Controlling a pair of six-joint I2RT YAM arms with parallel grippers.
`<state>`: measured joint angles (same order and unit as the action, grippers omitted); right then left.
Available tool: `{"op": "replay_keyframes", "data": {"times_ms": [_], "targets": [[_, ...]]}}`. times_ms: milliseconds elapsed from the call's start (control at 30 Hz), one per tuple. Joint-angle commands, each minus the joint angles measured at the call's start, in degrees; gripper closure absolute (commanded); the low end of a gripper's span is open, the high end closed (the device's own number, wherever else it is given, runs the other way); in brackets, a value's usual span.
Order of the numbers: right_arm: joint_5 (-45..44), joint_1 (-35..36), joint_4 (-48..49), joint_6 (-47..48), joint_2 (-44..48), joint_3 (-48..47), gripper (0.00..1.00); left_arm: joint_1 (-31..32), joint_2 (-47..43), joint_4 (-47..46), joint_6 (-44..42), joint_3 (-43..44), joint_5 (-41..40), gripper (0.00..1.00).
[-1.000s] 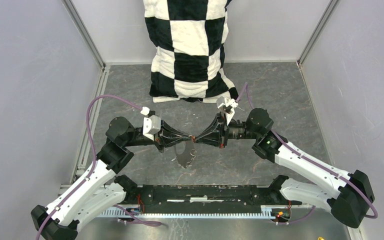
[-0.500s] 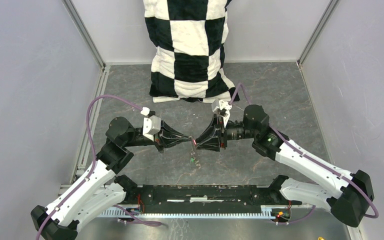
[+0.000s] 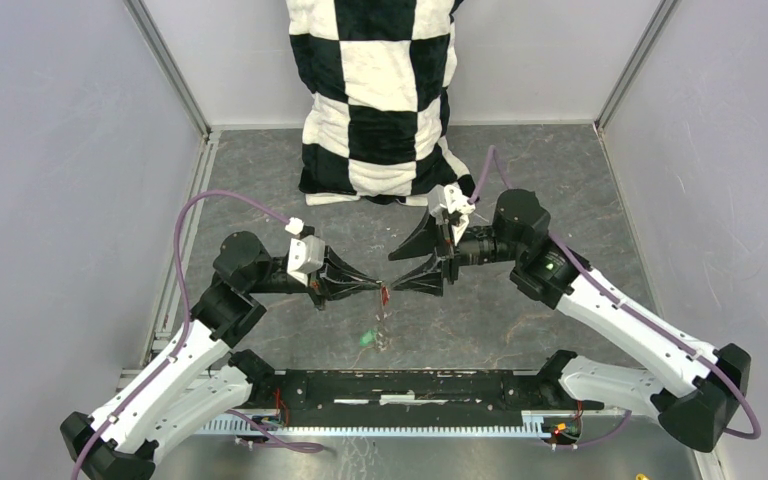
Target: Put the keys on the keyring
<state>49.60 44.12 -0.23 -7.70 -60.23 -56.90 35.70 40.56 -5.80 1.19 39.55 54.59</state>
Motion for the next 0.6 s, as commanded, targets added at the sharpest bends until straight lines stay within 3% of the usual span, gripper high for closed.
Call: {"op": "replay_keyframes", "data": {"times_ms": [0, 133, 567], "targets": [[4.24, -0.10, 10.84, -4.24, -0.77, 3.68, 0.39, -0.11, -0.24, -1.64, -2.76, 3.25, 1.91, 0.98], [5.66, -0.10, 13.89, -6.22, -1.72, 4.85, 0.47, -0.11, -0.03, -1.84, -2.69, 3.37, 2.57, 0.98], [6.12, 1.11, 19.18, -10.25, -2.78, 6.63, 0.59, -0.11, -0.02, -3.04, -2.60, 3.10, 1.44, 0.98]]}}
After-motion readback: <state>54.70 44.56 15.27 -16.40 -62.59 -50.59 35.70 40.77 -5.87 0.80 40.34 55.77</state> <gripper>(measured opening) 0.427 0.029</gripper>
